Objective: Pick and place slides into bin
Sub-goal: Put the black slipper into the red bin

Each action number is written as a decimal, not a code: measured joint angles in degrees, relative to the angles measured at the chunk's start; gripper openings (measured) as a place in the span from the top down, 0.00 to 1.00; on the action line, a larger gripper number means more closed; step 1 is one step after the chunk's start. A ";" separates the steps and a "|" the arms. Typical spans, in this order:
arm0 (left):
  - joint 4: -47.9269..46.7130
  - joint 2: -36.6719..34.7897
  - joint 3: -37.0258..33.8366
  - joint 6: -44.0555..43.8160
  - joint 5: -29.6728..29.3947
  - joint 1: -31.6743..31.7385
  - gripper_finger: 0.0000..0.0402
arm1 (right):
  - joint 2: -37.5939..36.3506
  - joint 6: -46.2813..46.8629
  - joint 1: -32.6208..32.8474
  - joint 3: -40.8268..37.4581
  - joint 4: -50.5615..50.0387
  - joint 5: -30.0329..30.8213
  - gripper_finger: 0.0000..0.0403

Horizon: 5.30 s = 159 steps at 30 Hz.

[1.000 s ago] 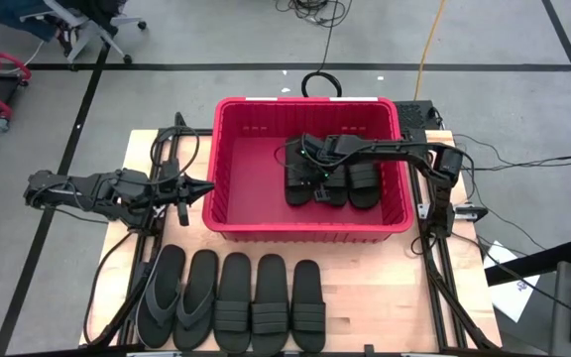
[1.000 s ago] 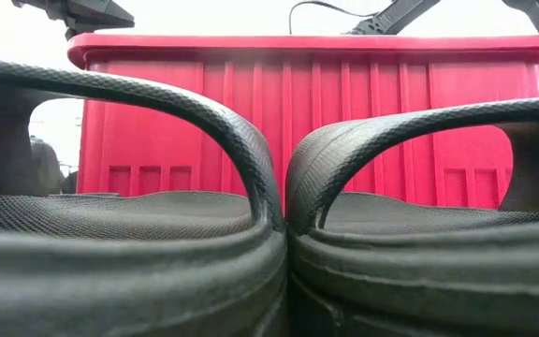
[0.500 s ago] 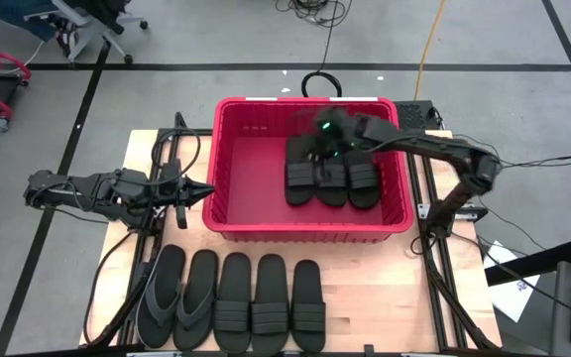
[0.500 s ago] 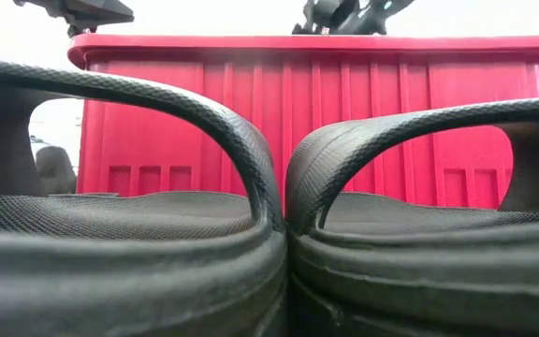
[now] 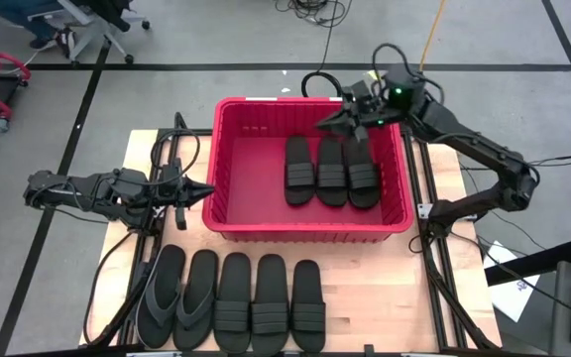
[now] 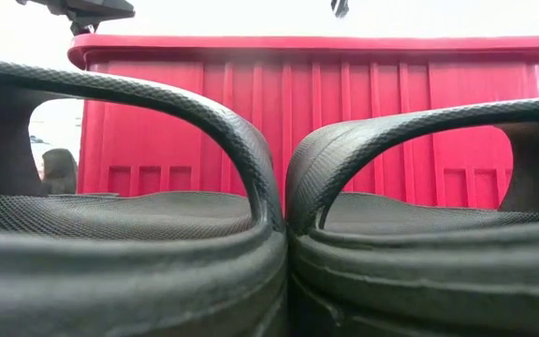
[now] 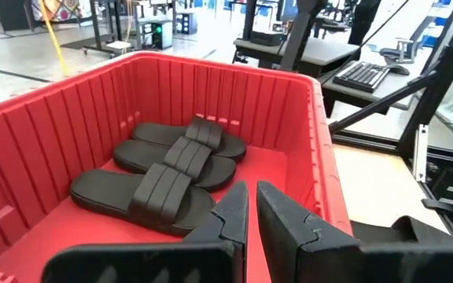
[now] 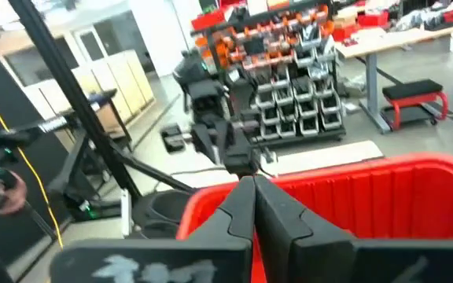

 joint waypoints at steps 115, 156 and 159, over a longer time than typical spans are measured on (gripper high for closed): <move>13.67 93.13 47.79 -19.59 39.05 -12.15 0.37 | -47.44 11.93 14.65 -46.18 5.62 2.48 1.00; -25.39 75.32 73.44 -12.24 28.31 -16.96 0.99 | -47.04 4.66 14.63 -46.18 3.13 2.53 1.00; -31.93 73.11 79.07 -13.04 24.48 -15.90 0.99 | -47.08 4.77 14.63 -46.18 3.20 2.52 1.00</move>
